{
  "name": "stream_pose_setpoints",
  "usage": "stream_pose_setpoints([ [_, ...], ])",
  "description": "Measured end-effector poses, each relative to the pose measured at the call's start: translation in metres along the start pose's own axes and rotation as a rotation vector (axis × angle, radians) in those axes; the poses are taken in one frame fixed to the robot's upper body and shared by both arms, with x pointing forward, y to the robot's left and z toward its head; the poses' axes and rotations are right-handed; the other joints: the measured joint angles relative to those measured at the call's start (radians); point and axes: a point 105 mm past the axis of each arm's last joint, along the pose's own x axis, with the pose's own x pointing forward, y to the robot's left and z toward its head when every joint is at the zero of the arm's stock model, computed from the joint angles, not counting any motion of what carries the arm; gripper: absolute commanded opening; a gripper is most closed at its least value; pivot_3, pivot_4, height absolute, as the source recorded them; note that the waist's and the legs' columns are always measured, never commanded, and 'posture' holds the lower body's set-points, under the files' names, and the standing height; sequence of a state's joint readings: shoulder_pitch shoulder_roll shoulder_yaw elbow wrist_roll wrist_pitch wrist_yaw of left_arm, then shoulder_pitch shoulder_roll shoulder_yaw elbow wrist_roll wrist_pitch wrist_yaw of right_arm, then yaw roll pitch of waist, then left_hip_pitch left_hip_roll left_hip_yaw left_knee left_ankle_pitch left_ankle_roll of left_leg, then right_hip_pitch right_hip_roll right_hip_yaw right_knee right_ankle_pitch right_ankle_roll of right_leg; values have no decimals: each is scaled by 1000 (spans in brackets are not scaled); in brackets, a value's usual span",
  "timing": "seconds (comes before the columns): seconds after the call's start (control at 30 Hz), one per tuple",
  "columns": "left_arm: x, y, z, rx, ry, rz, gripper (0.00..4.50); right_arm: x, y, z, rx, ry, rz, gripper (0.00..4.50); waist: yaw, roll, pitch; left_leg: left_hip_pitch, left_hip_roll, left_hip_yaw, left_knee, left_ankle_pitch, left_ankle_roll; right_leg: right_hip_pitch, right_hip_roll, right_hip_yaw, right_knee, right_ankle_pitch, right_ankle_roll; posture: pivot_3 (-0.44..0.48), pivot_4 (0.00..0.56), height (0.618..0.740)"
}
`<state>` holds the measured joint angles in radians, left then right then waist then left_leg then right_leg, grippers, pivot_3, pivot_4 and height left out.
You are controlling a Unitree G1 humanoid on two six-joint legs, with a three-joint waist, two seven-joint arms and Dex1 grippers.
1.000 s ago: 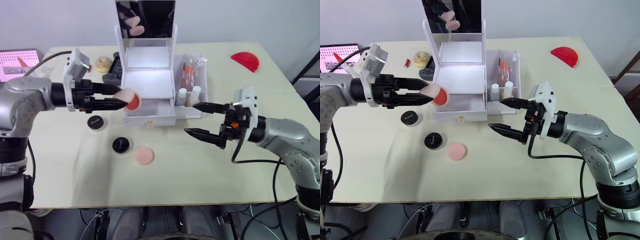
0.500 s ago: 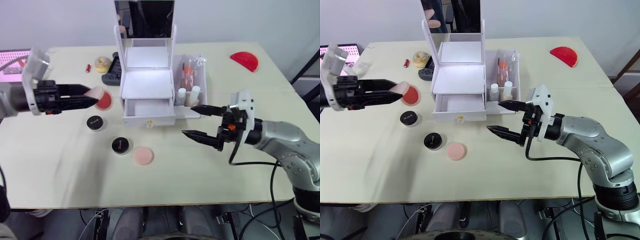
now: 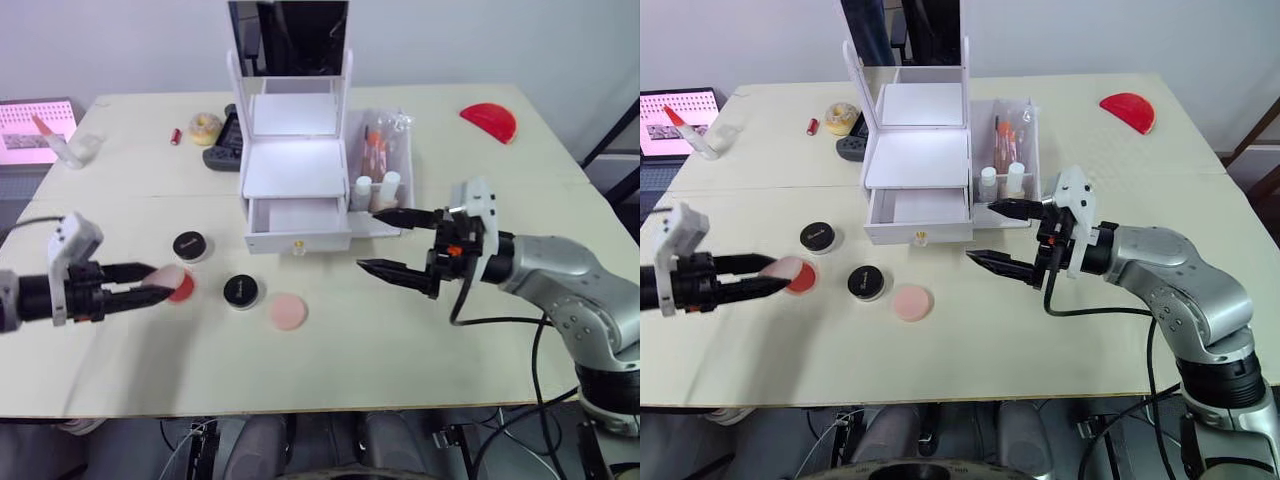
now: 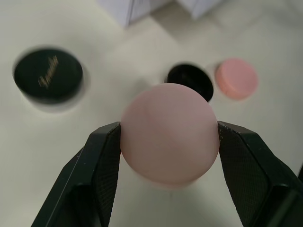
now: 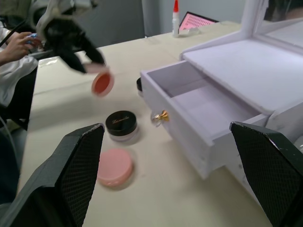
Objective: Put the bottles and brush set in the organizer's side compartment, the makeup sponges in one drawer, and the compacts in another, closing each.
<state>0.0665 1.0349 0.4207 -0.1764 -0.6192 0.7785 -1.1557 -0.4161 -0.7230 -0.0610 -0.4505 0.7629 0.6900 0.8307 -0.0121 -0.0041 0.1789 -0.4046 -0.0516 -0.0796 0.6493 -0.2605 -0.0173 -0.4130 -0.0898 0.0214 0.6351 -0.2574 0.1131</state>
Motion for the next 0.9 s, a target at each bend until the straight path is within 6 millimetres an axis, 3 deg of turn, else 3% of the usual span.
stream_pose_setpoints([
  [0.2, 6, 5, -15, 17, -29, 67, 2601, 5, -5, 13, -31, -39, 1, 4500, 2, 0, 0, 0, 0, 0, 0, 0, 0, 0, -1, 0, -1, 0, 0, 0, 150, 740],
  [0.9, 33, 10, -35, 136, -12, 122, 2601, 5, -6, 10, -13, -21, -10, 4500, 1, 0, 0, 0, 0, 0, -1, 0, 0, 0, -2, 0, -1, 0, 0, 0, 150, 740],
])
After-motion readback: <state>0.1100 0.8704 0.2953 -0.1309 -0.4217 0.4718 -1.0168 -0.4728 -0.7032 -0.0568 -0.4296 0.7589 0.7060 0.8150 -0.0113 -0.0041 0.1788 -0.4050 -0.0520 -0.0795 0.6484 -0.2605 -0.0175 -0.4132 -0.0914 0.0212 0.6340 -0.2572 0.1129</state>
